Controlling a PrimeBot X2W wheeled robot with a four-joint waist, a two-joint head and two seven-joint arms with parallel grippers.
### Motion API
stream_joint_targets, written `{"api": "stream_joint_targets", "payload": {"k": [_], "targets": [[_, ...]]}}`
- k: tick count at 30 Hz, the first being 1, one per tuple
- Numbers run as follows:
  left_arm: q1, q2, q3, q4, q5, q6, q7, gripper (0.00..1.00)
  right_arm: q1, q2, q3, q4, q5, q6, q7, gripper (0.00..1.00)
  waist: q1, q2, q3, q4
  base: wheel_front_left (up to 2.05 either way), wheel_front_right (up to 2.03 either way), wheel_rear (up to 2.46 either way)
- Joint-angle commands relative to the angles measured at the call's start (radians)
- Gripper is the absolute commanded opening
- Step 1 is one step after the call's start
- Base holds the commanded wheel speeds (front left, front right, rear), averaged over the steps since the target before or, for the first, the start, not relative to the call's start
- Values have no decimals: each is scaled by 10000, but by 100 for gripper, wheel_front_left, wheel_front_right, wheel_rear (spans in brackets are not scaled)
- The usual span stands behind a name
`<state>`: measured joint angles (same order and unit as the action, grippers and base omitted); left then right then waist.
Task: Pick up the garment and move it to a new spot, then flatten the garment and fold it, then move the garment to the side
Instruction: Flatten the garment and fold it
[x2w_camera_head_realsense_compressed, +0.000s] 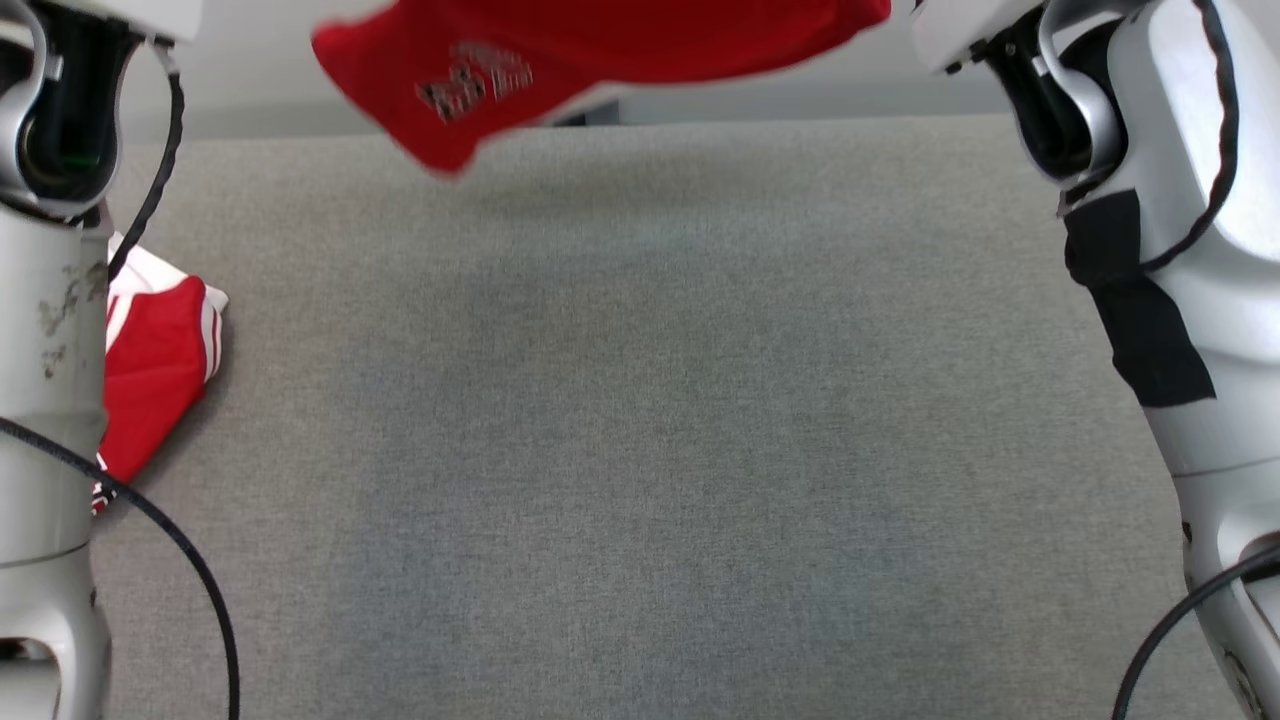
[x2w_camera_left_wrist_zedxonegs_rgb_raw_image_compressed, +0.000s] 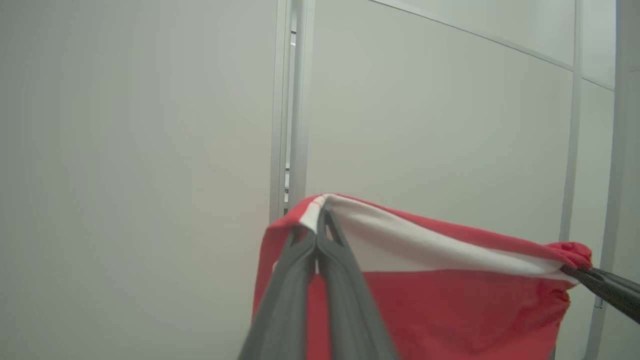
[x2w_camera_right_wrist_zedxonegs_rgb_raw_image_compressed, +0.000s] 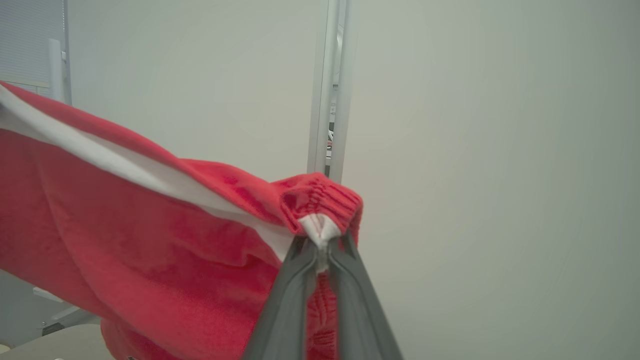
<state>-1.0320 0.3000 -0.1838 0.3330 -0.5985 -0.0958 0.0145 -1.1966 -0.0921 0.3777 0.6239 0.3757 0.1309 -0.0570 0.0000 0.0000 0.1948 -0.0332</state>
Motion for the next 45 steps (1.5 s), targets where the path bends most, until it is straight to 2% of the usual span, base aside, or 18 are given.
{"api": "stream_joint_targets", "payload": {"k": [1,5,10,16,21,28,34,38,45], "targets": [[-256,-175,-38,354,-77,-85,-321,0,-314,72,-136,609,-362,-2,-659,0,0,0,511,116,0,0,0],[49,-621,-394,772,-445,-251,-711,0,-371,134,-13,1840,-791,-2,-1550,0,0,0,1044,451,0,0,0],[1364,-1114,-1067,965,-979,-351,-1131,0,399,-65,588,3234,-638,-2,-1898,0,0,0,1510,869,0,0,0],[2866,-1204,-1908,626,-1495,-360,-1521,0,1468,-272,1080,3633,292,-2,-2038,0,0,0,1604,974,0,0,0],[4101,-836,-2398,-145,-1886,-363,-1920,0,2487,-547,1803,2882,1432,-2,-2059,0,0,0,1410,824,0,0,0],[5961,-221,-2687,-1179,-1879,-328,-2203,0,4053,-1392,2493,1288,2333,-2,-2094,0,0,0,874,583,0,0,0],[8137,210,-2670,-2203,-1932,93,-2433,0,5797,-1809,2610,9,2564,-1,-2104,0,0,0,218,405,0,0,0],[9614,286,-2545,-3107,-2093,400,-2576,0,7085,-1977,2396,-858,2661,-1,-2093,0,0,0,-363,330,0,0,0],[11900,268,-2279,-4568,-2163,1027,-2724,0,9424,-2217,1956,-2819,2684,-1,-1052,0,0,0,-1288,-15,0,0,0]]}}
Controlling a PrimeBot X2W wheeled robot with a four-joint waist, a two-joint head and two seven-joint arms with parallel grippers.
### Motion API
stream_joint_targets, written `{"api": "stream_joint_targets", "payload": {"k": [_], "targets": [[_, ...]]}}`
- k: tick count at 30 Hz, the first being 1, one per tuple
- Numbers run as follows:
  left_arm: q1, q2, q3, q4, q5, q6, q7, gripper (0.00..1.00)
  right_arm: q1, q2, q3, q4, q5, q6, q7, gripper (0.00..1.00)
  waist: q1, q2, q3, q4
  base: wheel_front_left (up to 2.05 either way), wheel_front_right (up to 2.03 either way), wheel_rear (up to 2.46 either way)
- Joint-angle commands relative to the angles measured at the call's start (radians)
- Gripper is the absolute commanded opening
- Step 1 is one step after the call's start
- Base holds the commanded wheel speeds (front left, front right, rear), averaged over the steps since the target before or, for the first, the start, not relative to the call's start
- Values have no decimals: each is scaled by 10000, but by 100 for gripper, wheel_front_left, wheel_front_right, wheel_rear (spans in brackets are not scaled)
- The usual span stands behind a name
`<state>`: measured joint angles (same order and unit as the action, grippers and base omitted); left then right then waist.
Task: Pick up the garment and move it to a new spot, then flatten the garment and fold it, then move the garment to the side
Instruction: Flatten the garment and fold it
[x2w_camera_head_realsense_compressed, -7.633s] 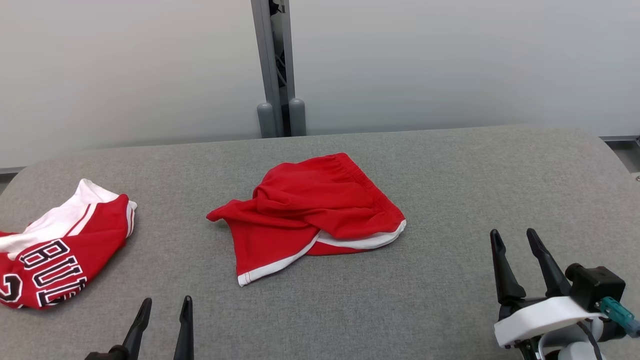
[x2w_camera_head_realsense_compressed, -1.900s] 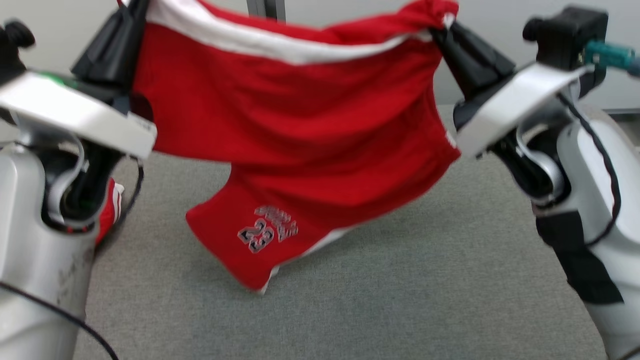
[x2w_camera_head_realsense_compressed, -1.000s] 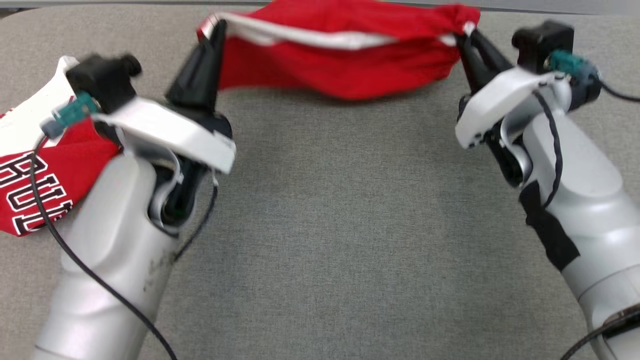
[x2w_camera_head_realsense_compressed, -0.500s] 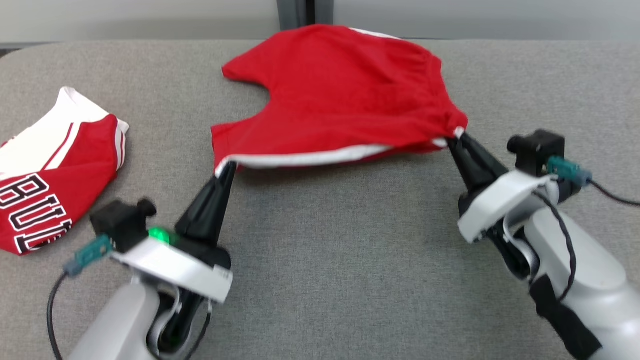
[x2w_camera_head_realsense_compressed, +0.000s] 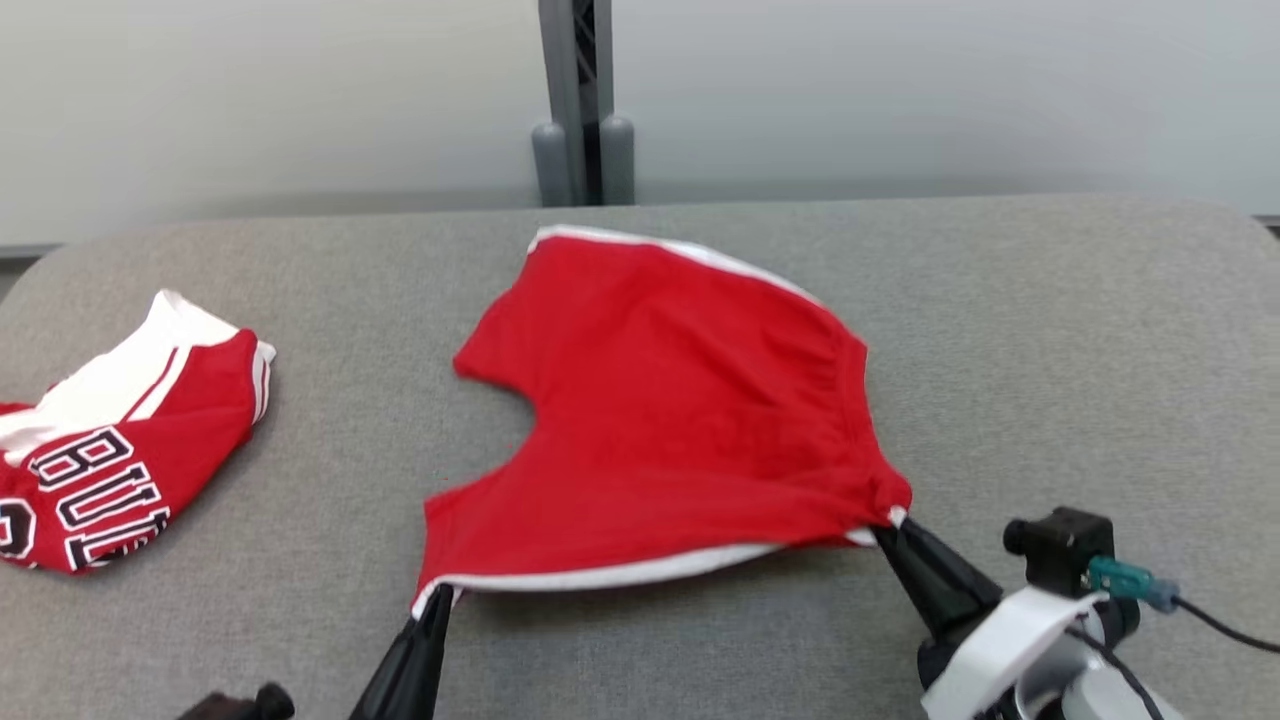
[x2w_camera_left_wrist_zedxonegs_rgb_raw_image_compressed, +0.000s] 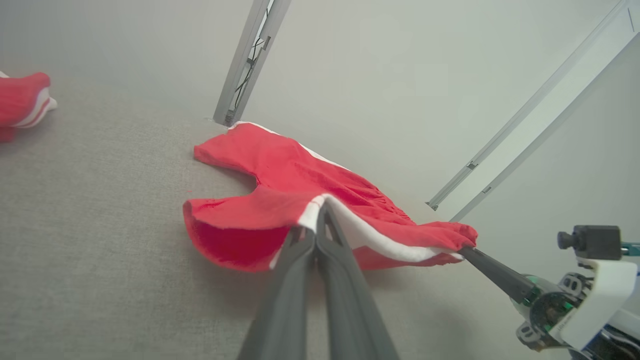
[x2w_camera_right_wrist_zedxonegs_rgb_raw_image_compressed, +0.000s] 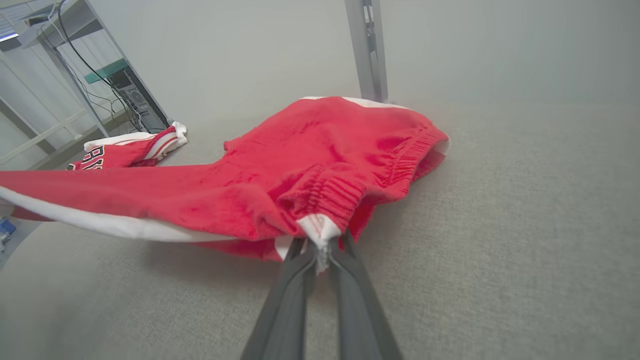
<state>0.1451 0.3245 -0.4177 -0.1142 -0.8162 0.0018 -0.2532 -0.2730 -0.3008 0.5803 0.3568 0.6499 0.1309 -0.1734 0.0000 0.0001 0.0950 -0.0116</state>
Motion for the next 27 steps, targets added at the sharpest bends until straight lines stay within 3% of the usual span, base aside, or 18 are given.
{"api": "stream_joint_targets", "payload": {"k": [1,9,18,22,27], "targets": [[389,26,95,-268,47,124,-49,0,469,-170,-150,-472,-114,-1,319,0,0,-1,-372,-311,0,0,0],[1952,205,294,-1894,366,517,-93,0,2469,-376,-1177,-3194,-627,-1,2132,0,0,-1,-605,-770,0,0,0],[3028,779,144,-3802,844,1102,311,0,4439,-438,-2584,-6283,-1126,-1,4442,0,0,-1,-540,-748,0,0,0],[2888,816,104,-3949,845,1173,472,0,4717,-305,-2938,-6918,-1168,-1,5099,0,0,-1,-461,-699,0,0,0],[2447,713,196,-3425,554,1033,579,0,4697,-24,-3062,-6662,-936,-1,5297,0,0,-1,-280,-639,0,0,0]]}}
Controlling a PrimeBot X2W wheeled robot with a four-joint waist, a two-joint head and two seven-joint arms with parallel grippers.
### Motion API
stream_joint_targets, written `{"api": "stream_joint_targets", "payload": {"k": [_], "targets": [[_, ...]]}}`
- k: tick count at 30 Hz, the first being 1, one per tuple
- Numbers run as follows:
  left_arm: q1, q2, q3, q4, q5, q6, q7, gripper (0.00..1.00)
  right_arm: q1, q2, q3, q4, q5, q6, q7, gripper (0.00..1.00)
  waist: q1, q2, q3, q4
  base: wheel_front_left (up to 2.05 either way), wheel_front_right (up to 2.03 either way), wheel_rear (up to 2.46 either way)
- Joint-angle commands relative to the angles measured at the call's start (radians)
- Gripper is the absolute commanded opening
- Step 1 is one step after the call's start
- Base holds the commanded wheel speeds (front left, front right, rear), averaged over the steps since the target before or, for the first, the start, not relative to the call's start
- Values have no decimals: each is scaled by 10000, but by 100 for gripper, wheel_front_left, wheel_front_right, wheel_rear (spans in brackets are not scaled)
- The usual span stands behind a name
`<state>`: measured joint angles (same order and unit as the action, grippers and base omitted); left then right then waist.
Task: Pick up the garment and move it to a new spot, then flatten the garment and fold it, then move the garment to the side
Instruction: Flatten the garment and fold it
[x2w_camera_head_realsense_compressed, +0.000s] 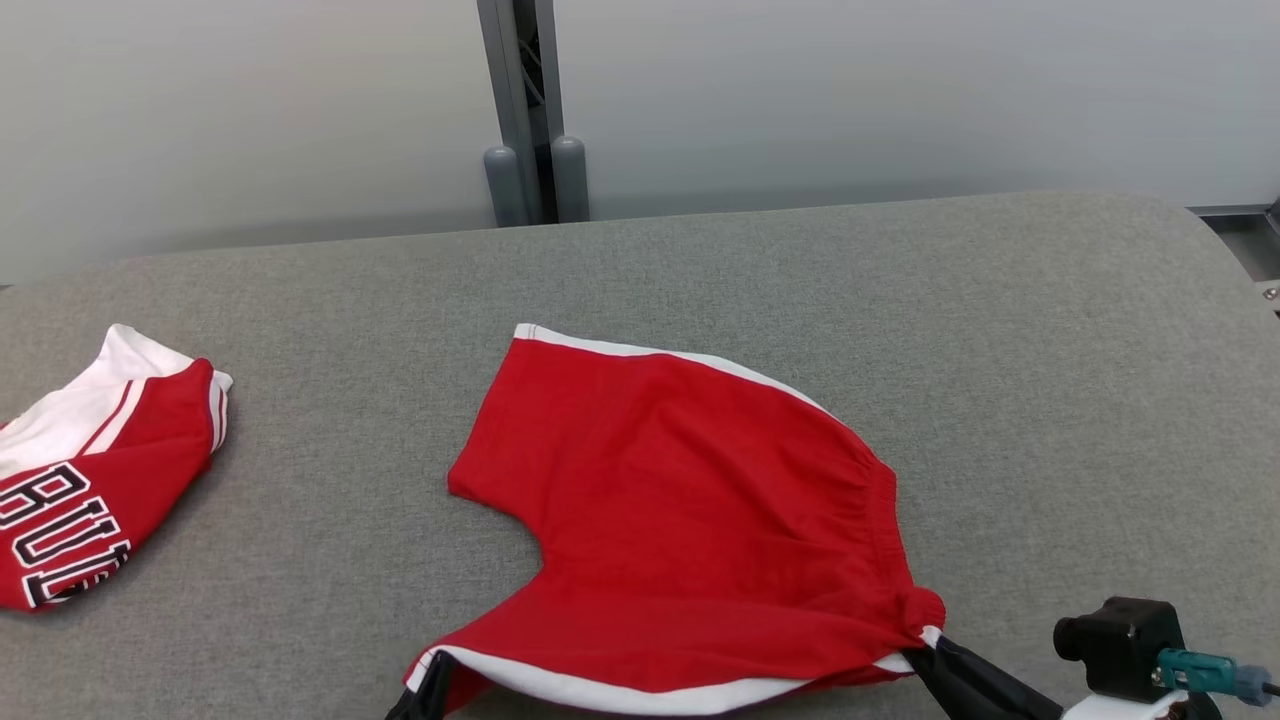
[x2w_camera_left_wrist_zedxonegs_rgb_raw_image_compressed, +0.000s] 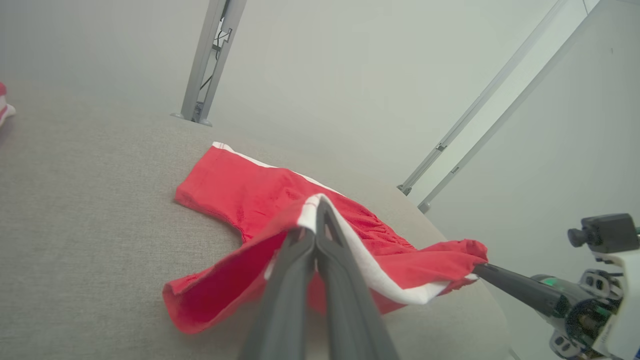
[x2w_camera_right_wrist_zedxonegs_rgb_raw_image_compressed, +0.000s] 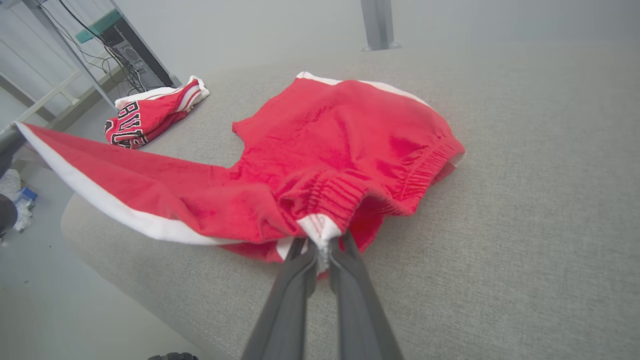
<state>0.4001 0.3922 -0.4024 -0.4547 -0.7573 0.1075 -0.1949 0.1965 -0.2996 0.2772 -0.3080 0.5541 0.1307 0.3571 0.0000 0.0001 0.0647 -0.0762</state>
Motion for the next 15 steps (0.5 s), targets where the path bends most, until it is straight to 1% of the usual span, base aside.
{"api": "stream_joint_targets", "payload": {"k": [1,4,7,12,15], "targets": [[-221,3,65,161,-100,-60,4,0,-77,39,-37,119,96,1,-55,0,0,-1,61,5,0,0,0],[-602,-75,93,712,-278,-247,66,0,-369,75,51,578,171,1,-194,0,0,-1,217,-10,0,0,0],[-1226,122,5,1337,-202,-570,292,0,-701,151,172,1031,260,1,-354,0,0,-1,389,33,0,0,0],[-2869,272,50,2498,-153,-1069,733,0,-1452,279,310,1651,350,1,-534,0,0,-1,716,118,0,0,0],[-4008,257,88,3226,-192,-1327,1016,0,-1913,445,174,1919,318,1,-618,0,0,-1,962,120,0,0,0]]}}
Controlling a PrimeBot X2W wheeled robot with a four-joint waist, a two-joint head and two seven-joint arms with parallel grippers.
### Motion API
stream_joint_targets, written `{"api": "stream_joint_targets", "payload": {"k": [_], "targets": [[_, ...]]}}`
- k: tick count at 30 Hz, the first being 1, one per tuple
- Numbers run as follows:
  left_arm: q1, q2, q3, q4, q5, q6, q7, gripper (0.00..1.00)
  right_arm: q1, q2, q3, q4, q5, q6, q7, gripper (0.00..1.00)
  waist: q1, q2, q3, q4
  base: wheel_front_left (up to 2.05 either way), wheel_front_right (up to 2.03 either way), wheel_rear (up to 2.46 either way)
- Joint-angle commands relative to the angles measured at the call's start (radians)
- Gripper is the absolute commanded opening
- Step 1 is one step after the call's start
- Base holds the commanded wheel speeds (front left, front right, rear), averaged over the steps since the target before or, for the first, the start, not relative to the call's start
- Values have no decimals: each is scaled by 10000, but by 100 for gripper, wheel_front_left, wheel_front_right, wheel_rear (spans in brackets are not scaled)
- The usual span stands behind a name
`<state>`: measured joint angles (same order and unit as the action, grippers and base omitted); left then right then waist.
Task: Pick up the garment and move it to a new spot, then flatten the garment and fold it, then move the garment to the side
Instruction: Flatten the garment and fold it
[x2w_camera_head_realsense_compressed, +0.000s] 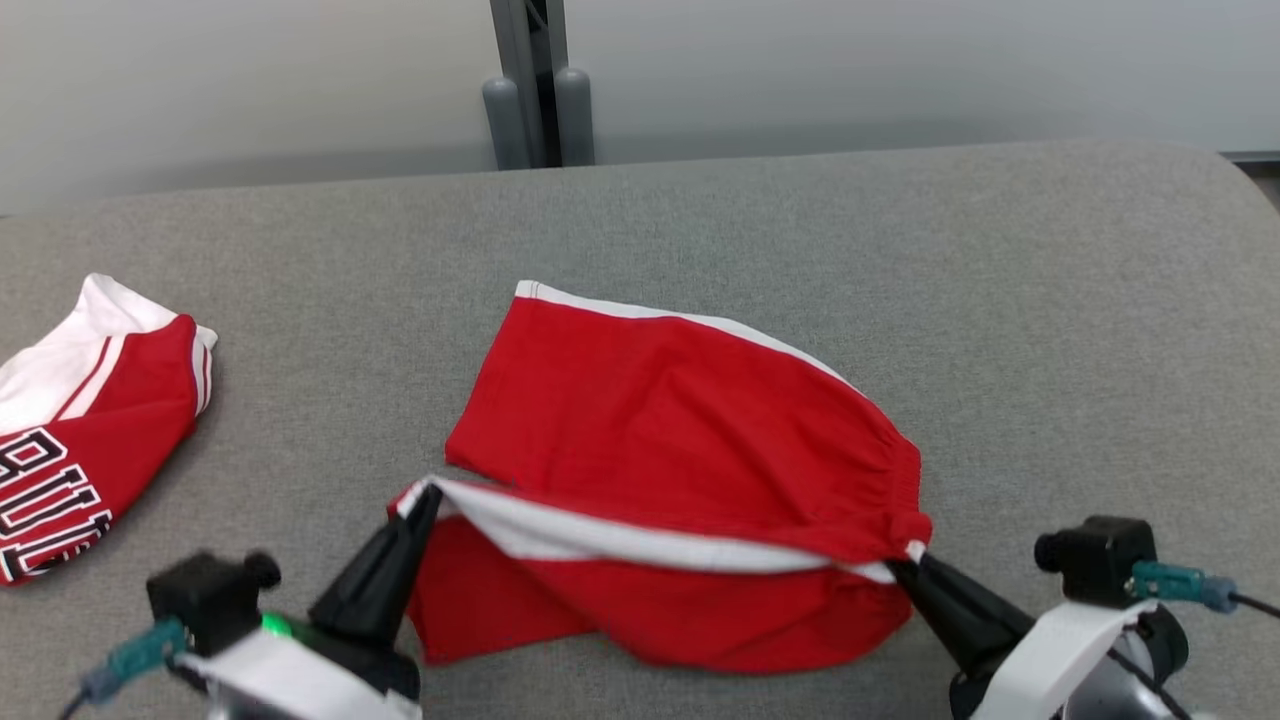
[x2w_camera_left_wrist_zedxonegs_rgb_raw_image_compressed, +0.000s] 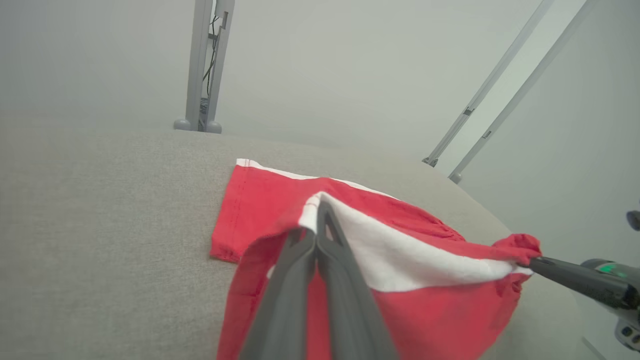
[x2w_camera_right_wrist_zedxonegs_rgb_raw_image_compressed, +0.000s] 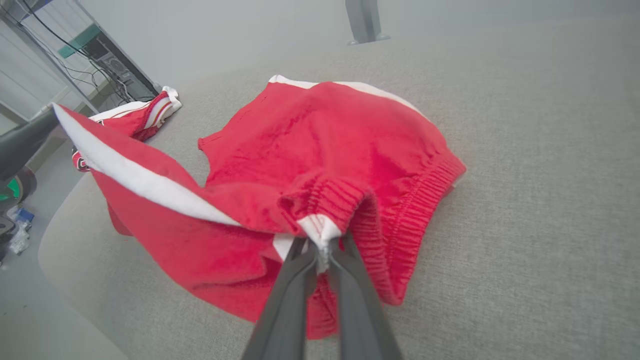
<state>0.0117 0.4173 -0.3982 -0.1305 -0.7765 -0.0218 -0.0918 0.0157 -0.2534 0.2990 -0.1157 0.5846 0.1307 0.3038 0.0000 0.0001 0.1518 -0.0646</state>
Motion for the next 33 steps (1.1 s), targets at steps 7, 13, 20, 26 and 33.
{"api": "stream_joint_targets", "payload": {"k": [7,13,20,26,33], "targets": [[-2859,-50,-316,1775,291,-607,740,0,-1023,713,-782,547,-397,1,-166,0,0,-1,972,-9,0,0,0],[-4766,-384,-686,3064,502,-860,998,0,-1654,1387,-1539,793,-921,1,-223,0,0,-1,1752,38,0,0,0],[-6832,-781,-1371,4978,663,-1058,1100,0,-2267,1916,-2163,910,-1387,1,-208,0,0,-1,2526,16,0,0,0],[-8080,-1004,-1829,6281,553,-1084,905,0,-2677,2000,-2197,1133,-1442,1,-222,0,0,-1,2919,-92,0,0,0],[-8992,-1067,-2566,7269,189,-1082,839,0,-3177,2004,-2057,1640,-1247,1,-358,5,0,-1,3200,-206,0,0,0]]}}
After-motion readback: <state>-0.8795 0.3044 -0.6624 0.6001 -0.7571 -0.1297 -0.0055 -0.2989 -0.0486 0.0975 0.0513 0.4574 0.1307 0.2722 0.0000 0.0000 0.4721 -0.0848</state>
